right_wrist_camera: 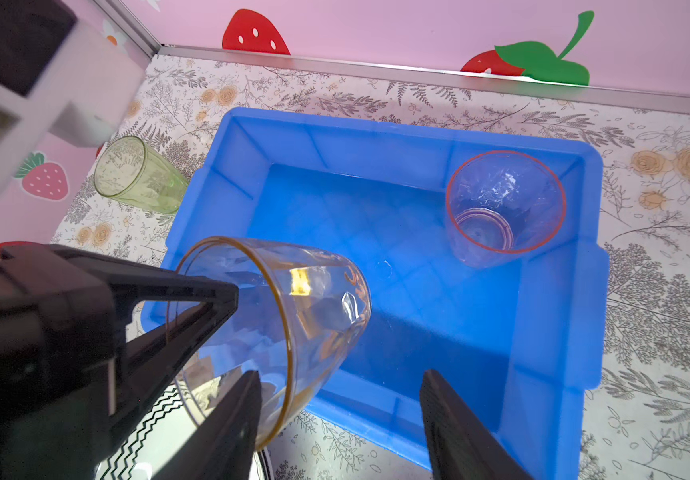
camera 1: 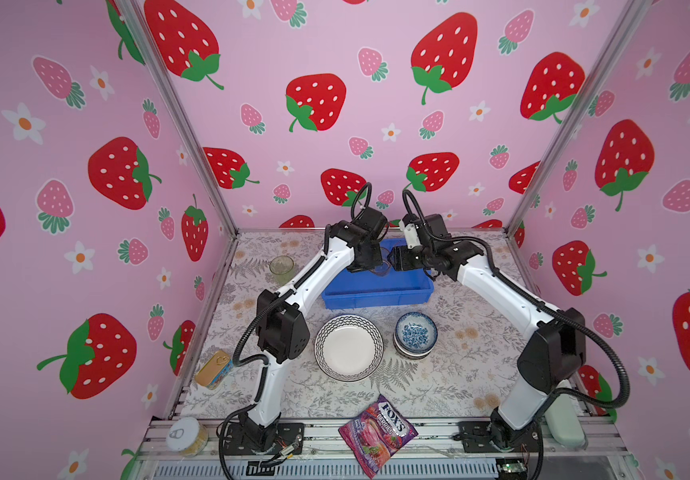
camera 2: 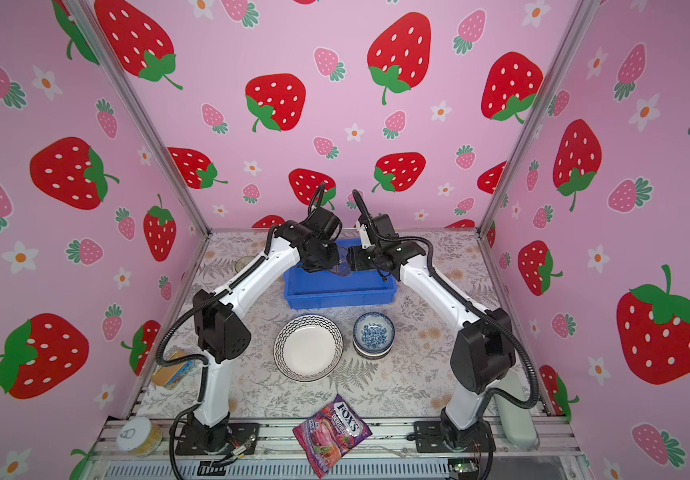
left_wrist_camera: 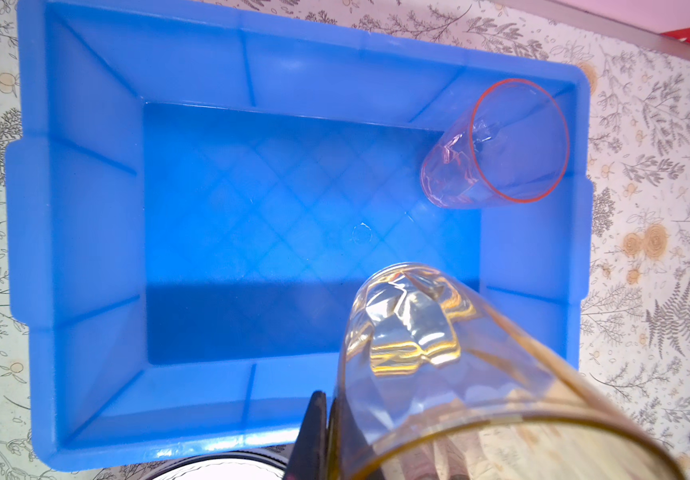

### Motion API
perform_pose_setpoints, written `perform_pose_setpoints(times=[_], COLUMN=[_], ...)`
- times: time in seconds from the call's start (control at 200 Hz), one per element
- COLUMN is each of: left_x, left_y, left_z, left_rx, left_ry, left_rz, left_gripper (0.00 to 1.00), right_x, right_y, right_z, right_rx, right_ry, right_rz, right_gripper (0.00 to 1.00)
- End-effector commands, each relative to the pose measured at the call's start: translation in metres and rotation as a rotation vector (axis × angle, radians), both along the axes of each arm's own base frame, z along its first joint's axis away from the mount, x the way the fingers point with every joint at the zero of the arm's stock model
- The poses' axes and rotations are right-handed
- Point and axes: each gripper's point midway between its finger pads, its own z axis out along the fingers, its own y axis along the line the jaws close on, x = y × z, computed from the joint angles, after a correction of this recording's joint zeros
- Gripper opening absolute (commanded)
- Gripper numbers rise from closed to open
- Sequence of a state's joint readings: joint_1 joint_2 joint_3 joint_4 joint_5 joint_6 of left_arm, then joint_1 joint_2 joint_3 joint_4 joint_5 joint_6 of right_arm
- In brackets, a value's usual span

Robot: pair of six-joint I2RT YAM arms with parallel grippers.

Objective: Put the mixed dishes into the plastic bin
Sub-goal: 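Close the right gripper on the amber tumbler while the left holds it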

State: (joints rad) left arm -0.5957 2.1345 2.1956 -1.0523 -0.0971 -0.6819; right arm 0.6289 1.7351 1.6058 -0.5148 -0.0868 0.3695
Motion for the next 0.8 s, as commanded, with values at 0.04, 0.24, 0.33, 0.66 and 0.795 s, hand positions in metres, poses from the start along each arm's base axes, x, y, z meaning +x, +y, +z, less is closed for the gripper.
perform_pose_setpoints(times=[0.04,0.24,0.33,0.66,0.795], left_x=[0.001,0.0,0.0,-0.003,-0.003], left_y=[0.0,-0.002,-0.002,-0.01,-0.01], left_z=[-0.006,-0.007,-0.008,-0.011,-0.012], left_rx=[0.012,0.009,0.009,-0.003,-0.001], left_ry=[0.008,0.013,0.016,0.025,0.026], left_rz=[0.018,0.013,0.013,-0.007,-0.008], left_gripper=[0.0,0.0,0.0,0.0,0.0], right_x=[0.003,0.009,0.011,0.017,0.018], right_y=[0.007,0.005,0.006,0.009,0.011], right_z=[0.004,-0.001,-0.005,-0.011,-0.011], right_rx=[-0.013,-0.047,-0.066,-0.094,-0.095], right_ry=[-0.015,-0.02,-0.018,-0.034,-0.038], right_rz=[-0.017,-0.06,-0.07,-0.1,-0.104], right_gripper=[0.64,0.57,0.53,0.34,0.24])
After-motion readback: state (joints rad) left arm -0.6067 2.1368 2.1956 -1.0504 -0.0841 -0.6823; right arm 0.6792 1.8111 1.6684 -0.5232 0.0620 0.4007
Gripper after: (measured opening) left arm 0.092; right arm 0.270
